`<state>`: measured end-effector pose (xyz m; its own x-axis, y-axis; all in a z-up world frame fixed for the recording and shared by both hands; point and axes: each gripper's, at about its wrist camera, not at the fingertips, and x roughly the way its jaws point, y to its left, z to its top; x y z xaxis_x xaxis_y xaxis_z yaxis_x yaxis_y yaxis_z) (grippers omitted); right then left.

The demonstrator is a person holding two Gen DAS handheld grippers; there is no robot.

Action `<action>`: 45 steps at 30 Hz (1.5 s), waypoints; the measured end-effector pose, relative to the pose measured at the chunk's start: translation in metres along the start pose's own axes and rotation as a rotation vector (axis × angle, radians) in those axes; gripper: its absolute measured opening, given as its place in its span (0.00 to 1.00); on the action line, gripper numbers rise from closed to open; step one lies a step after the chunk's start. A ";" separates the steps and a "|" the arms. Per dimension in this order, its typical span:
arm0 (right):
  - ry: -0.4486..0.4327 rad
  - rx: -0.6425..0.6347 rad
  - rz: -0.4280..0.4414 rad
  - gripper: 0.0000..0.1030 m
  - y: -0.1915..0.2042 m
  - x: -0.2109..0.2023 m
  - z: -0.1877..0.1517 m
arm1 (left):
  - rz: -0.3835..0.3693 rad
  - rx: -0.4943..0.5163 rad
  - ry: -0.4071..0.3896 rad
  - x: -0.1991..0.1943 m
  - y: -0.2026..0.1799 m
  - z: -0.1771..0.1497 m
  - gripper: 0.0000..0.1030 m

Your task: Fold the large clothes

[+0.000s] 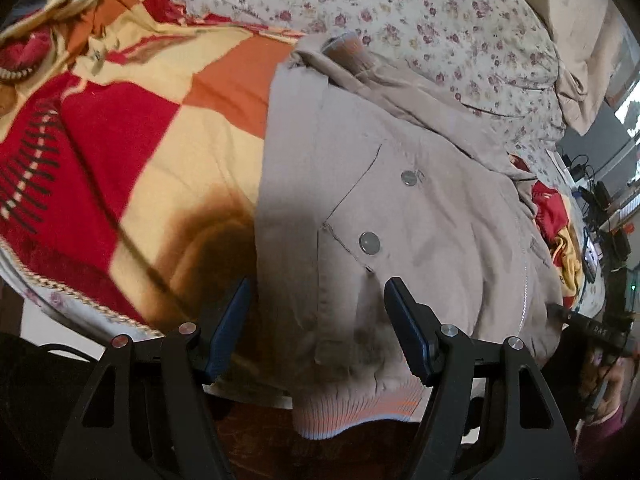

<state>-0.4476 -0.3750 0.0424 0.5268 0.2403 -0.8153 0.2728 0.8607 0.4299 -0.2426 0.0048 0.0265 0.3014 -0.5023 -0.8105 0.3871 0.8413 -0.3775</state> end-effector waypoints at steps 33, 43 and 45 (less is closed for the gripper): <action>0.351 -0.109 -0.005 0.56 0.028 0.057 -0.050 | -0.065 0.126 0.181 0.020 -0.016 -0.042 0.67; 0.261 -0.187 0.131 0.14 0.054 0.019 -0.055 | -0.128 0.156 0.253 0.001 -0.017 -0.050 0.10; 0.231 -0.184 0.186 0.13 0.059 0.006 -0.051 | -0.134 0.163 0.233 -0.013 -0.018 -0.048 0.09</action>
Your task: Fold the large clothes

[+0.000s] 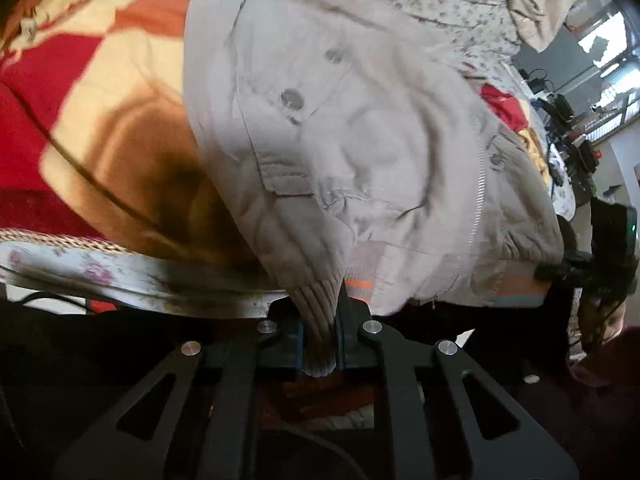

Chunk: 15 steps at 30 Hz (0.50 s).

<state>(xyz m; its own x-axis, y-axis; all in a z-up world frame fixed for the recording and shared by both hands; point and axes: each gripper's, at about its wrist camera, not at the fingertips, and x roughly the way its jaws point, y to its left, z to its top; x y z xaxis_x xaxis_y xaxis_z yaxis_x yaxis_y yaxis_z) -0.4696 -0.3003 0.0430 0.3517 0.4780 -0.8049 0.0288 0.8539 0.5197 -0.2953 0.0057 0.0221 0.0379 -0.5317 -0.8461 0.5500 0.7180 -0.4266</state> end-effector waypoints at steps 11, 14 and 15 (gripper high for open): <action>-0.340 -0.037 0.191 0.12 0.022 -0.097 0.045 | -0.130 0.018 -0.261 -0.099 -0.022 0.046 0.09; -0.445 -0.027 0.191 0.12 0.016 -0.113 0.067 | -0.129 0.029 -0.336 -0.111 -0.028 0.077 0.09; -0.470 -0.023 0.189 0.12 0.011 -0.119 0.074 | -0.125 0.034 -0.361 -0.114 -0.030 0.089 0.09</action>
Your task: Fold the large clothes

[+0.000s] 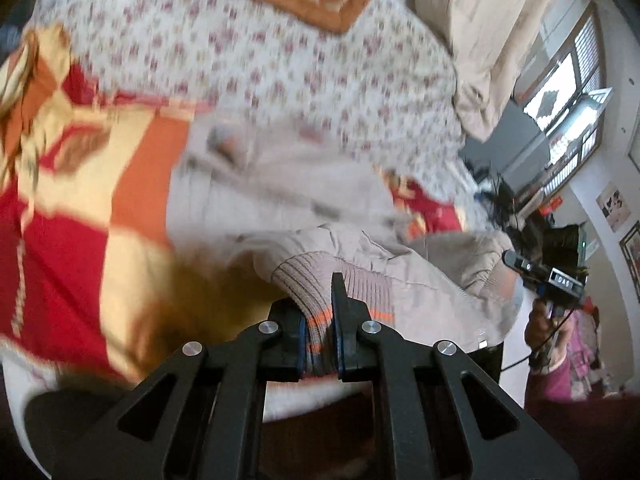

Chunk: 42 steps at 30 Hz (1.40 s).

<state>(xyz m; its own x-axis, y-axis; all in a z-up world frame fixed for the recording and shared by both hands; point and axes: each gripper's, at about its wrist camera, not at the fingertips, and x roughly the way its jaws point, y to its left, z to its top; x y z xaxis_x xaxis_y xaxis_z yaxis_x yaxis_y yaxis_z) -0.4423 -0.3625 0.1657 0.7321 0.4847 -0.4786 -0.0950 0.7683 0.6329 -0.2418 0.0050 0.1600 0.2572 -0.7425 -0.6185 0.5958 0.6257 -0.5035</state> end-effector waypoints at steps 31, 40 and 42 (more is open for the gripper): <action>-0.033 0.282 -0.484 0.25 -0.229 0.177 0.210 | 0.241 -0.168 0.078 0.278 0.114 0.226 0.28; -0.067 0.093 -0.462 0.50 -0.156 0.150 0.201 | 0.230 -0.082 0.024 0.219 0.087 0.213 0.74; -0.009 0.025 -0.438 0.50 -0.136 0.165 0.194 | 0.269 -0.059 0.033 0.221 0.081 0.205 0.74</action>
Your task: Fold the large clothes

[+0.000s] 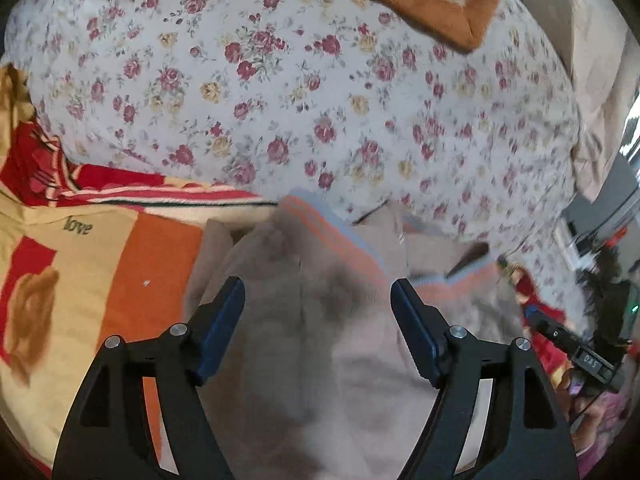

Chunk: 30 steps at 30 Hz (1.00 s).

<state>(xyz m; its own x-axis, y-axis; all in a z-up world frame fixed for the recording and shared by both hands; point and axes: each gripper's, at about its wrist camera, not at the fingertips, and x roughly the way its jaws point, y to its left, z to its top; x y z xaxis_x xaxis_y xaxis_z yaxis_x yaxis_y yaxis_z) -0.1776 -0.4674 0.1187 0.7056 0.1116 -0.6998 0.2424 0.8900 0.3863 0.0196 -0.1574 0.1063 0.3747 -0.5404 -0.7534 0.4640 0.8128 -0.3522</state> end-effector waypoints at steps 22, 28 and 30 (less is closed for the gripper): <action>0.085 -0.045 -0.277 0.10 0.006 0.158 0.007 | 0.442 0.023 -0.052 0.102 0.028 -0.003 0.74; 0.071 0.024 -0.152 0.48 -0.010 0.084 0.001 | 0.333 0.003 -0.033 0.070 0.032 -0.009 0.74; 0.053 0.022 -0.153 0.50 -0.014 0.045 -0.010 | 0.284 0.011 -0.040 0.049 0.032 -0.019 0.74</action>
<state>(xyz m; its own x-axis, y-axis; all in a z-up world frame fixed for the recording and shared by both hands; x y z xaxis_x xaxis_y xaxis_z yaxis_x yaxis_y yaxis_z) -0.1561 -0.4703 0.0756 0.6234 -0.0009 -0.7819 0.3594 0.8884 0.2855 0.0380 -0.1535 0.0477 0.5220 -0.2994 -0.7987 0.3444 0.9306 -0.1237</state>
